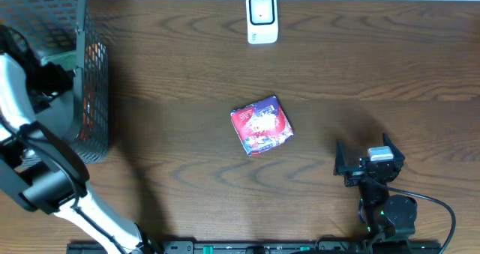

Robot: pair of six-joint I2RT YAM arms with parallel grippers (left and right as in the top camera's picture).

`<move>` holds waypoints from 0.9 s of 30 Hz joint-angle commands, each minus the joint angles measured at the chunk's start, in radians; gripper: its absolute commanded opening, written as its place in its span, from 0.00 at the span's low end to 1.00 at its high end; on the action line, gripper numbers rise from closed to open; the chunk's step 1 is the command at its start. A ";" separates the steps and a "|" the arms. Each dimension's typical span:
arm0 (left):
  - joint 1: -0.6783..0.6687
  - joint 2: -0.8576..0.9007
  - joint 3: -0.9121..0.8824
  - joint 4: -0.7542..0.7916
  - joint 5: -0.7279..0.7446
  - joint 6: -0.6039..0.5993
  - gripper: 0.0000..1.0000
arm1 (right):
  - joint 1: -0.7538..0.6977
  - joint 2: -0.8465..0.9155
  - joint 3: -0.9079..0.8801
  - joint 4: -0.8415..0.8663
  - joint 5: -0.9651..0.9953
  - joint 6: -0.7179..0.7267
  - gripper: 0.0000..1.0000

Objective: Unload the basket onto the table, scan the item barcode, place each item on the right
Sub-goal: 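Grasp the orange-red snack bar in the basket with the left gripper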

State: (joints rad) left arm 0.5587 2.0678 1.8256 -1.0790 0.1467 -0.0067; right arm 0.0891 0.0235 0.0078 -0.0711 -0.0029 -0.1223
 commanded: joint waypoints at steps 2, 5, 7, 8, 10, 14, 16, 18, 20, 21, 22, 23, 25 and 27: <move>-0.033 0.050 -0.042 -0.008 0.025 0.111 0.71 | 0.003 -0.004 -0.002 -0.004 0.009 -0.014 0.99; -0.040 0.070 -0.062 -0.004 0.003 0.109 0.71 | 0.003 -0.004 -0.002 -0.004 0.009 -0.014 0.99; -0.039 0.083 -0.072 -0.005 -0.030 0.107 0.71 | 0.003 -0.004 -0.002 -0.004 0.009 -0.014 0.99; -0.039 0.089 -0.077 -0.006 -0.045 0.107 0.71 | 0.003 -0.004 -0.002 -0.004 0.009 -0.014 0.99; -0.039 0.095 -0.095 -0.002 -0.058 0.107 0.69 | 0.003 -0.004 -0.002 -0.004 0.009 -0.014 0.99; -0.039 0.097 -0.154 0.032 -0.062 0.107 0.68 | 0.003 -0.004 -0.002 -0.004 0.009 -0.014 0.99; -0.039 0.097 -0.188 0.060 -0.069 0.107 0.68 | 0.003 -0.004 -0.002 -0.004 0.009 -0.014 0.99; -0.039 0.097 -0.212 0.082 -0.091 0.107 0.67 | 0.003 -0.004 -0.002 -0.004 0.009 -0.014 0.99; -0.038 0.097 -0.220 0.093 -0.114 0.106 0.36 | 0.003 -0.004 -0.002 -0.004 0.009 -0.014 0.99; -0.038 0.097 -0.220 0.095 -0.115 0.106 0.22 | 0.003 -0.004 -0.002 -0.004 0.009 -0.014 0.99; -0.038 0.097 -0.220 0.098 -0.115 0.106 0.10 | 0.003 -0.004 -0.002 -0.004 0.009 -0.014 0.99; -0.038 0.096 -0.217 0.098 -0.115 0.106 0.07 | 0.003 -0.004 -0.002 -0.004 0.009 -0.014 0.99; -0.039 0.095 -0.207 0.095 -0.115 0.107 0.07 | 0.003 -0.004 -0.002 -0.004 0.009 -0.014 0.99; -0.038 0.087 -0.190 0.083 -0.115 0.106 0.07 | 0.003 -0.004 -0.002 -0.004 0.009 -0.014 0.99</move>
State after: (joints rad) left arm 0.5159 2.1372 1.6402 -0.9867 0.0601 0.0910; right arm 0.0891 0.0235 0.0078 -0.0711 -0.0029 -0.1223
